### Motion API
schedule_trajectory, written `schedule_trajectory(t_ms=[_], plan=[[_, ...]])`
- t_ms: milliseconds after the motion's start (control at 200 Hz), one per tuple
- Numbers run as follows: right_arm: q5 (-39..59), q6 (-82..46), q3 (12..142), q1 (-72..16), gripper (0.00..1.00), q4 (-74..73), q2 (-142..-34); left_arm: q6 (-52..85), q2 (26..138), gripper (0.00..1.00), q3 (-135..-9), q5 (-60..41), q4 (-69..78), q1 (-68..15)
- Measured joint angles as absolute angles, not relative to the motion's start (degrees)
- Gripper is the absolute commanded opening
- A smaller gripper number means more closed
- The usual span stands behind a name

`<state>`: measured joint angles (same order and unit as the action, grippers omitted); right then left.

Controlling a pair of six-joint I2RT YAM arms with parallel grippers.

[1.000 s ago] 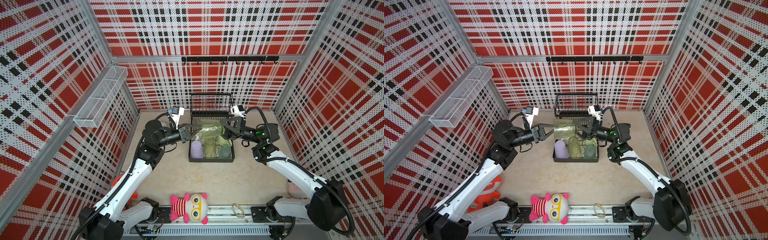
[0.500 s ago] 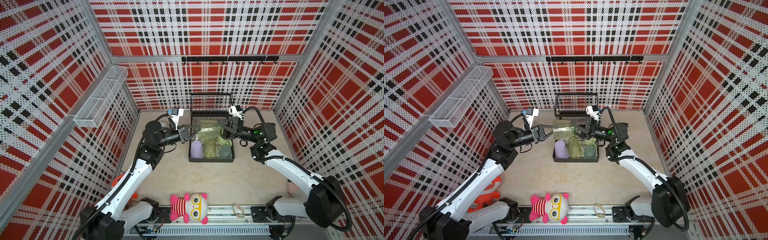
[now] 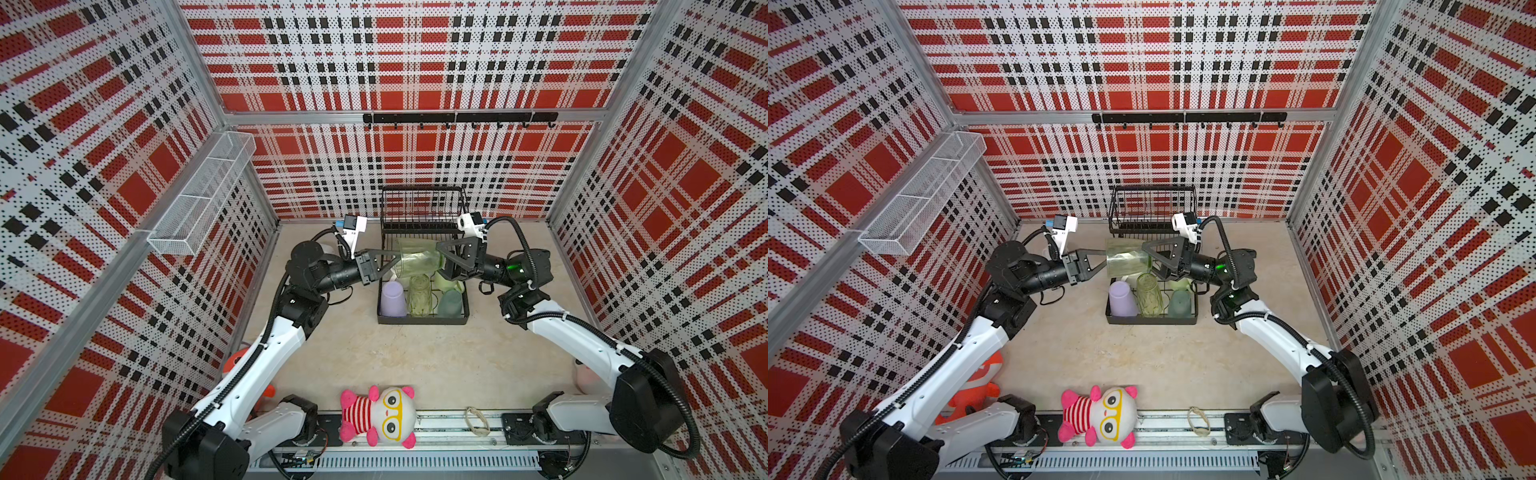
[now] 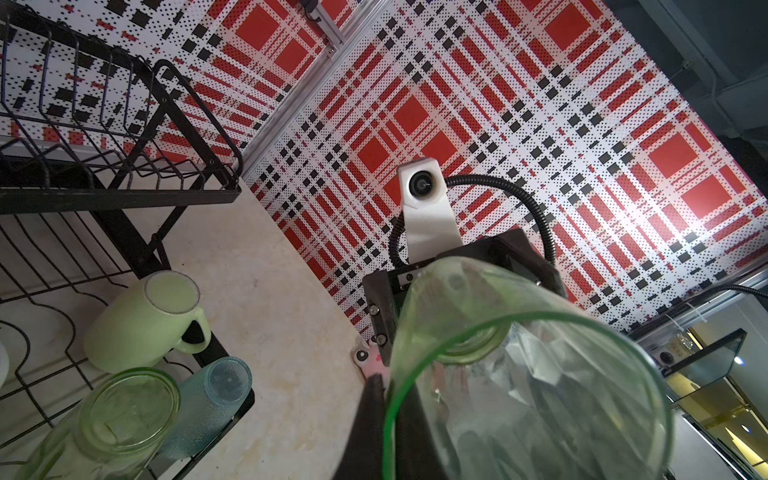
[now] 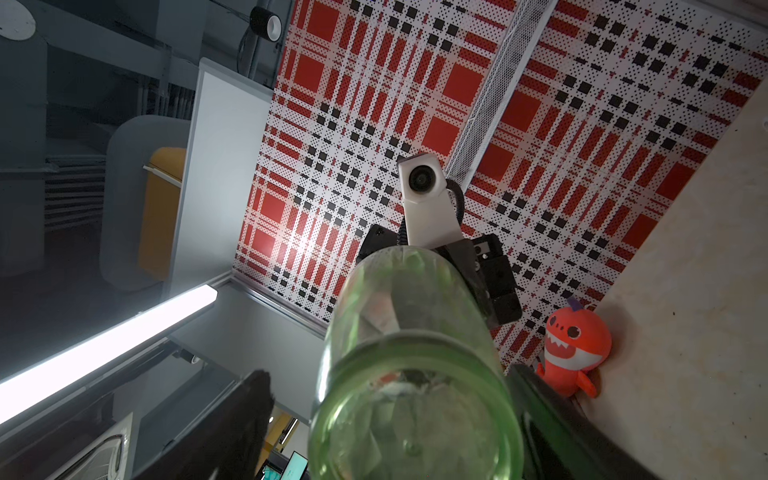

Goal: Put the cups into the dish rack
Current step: 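Close the right gripper on the green glass beside the left gripper, then open the left gripper and withdraw it while the right gripper holds the glass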

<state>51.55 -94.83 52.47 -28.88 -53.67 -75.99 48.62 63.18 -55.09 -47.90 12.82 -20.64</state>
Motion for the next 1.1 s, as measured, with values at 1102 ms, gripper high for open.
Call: schedule_trajectory(t_ms=[1102], plan=[[51.88, -96.33, 50.68, -29.23, 0.96, -61.25, -79.68, 49.63, 63.99, 0.00, -54.17, -47.66, 12.99, -20.67]])
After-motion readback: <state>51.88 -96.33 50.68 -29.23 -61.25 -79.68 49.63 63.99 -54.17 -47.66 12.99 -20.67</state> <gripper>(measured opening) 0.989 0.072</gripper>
